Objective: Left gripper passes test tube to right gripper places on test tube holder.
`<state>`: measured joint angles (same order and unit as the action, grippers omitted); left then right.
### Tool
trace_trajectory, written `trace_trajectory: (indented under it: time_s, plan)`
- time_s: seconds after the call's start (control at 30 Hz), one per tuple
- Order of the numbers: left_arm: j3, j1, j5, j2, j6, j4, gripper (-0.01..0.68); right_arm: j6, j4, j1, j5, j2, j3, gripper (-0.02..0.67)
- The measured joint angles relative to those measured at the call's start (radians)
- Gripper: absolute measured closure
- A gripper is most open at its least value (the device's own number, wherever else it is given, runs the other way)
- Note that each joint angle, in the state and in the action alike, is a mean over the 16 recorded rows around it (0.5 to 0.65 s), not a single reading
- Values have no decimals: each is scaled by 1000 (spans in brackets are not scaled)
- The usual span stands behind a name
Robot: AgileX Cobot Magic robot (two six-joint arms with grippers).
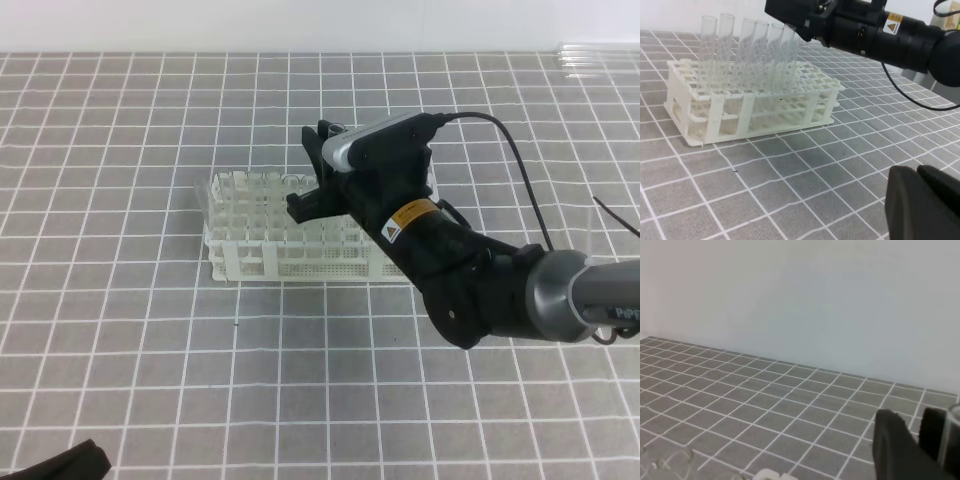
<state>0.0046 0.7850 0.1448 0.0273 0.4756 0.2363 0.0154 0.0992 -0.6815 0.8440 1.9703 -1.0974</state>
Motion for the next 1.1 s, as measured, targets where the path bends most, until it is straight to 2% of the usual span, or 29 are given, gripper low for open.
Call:
trace_trajectory:
  time_s: [0.2, 0.6, 0.73, 0.87, 1.1]
  plan:
    - [-2, 0, 1, -1, 0, 0, 673, 0, 1, 0, -20, 2, 0, 532]
    - [2, 0, 1, 1, 0, 0, 673, -12, 11, 1, -81, -26, 0, 365]
    - [4, 0, -1, 2, -1, 1, 673, -24, 15, 2, -149, -80, 0, 335]
    - [5, 0, -1, 3, -1, 1, 673, -42, 14, 2, -279, -173, 0, 359]
    - [5, 0, -1, 3, -1, 1, 673, -88, 8, 2, -570, -417, 31, 493]
